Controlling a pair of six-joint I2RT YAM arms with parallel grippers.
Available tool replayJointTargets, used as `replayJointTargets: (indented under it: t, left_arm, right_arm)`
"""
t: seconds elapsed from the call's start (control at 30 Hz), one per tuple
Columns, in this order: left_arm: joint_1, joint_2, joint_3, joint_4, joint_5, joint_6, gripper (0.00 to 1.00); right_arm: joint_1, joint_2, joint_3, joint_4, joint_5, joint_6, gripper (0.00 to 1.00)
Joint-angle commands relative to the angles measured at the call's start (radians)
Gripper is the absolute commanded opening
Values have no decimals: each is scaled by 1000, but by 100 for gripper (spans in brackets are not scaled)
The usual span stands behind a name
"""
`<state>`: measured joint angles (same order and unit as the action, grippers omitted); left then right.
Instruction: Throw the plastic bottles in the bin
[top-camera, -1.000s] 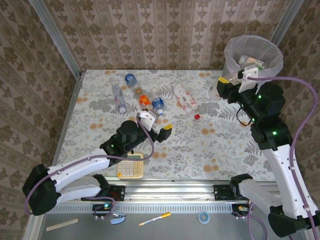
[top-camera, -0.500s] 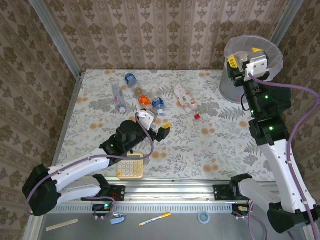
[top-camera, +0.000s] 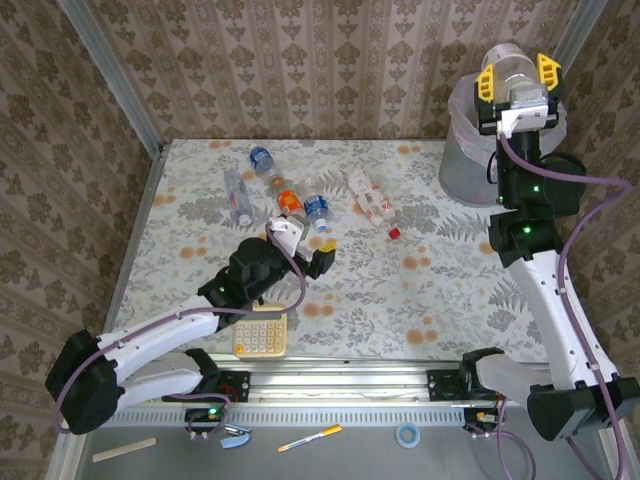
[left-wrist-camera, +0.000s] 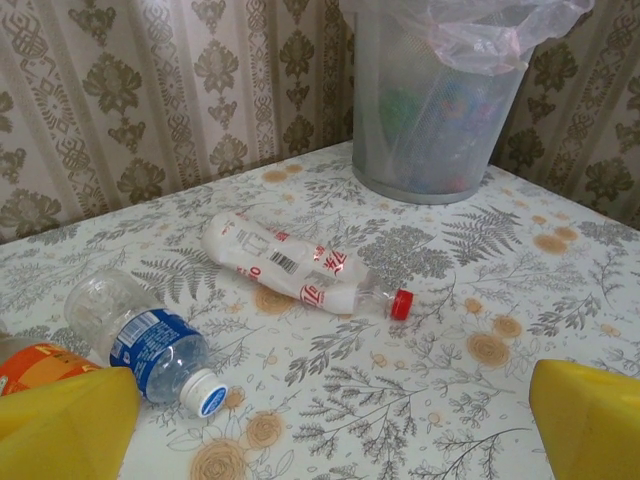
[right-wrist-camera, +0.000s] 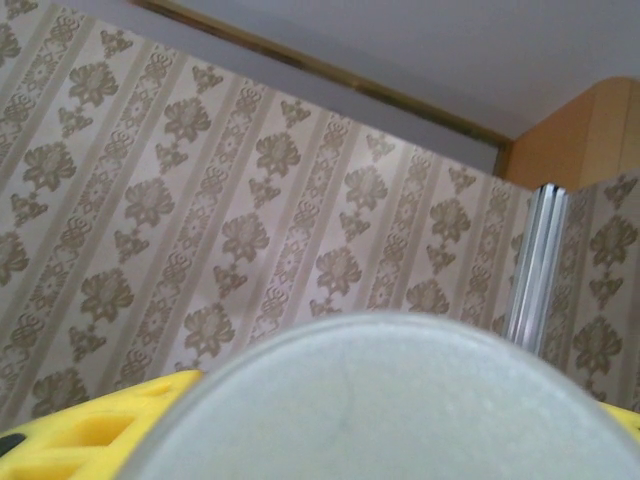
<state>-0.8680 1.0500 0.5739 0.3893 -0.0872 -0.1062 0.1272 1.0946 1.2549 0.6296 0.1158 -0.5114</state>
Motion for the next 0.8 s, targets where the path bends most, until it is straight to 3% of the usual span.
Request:
replayJointTargets:
  t: [0.0, 0.33, 0.47, 0.6, 0.67, 0.77]
  left_arm:
    - [13, 6, -17, 17, 1, -26, 100]
    - [30, 56, 2, 40, 25, -33, 100]
    - [41, 71, 15, 37, 33, -33, 100]
    - [50, 83, 36, 11, 38, -41, 100]
    - [52, 83, 48, -12, 33, -43, 100]
    - [55, 72, 50, -41, 15, -47, 100]
  right_arm:
    - [-11, -7, 56, 133, -32, -40, 27]
    - [-73, 10, 94, 57, -51, 30, 29]
    - [-132, 119, 279, -272, 8, 104, 35]
    - [-196, 320, 553, -625, 88, 209, 59]
    - [-222, 446, 748, -877, 111, 262, 64]
    - [-240, 599, 962, -1104, 155, 297, 90]
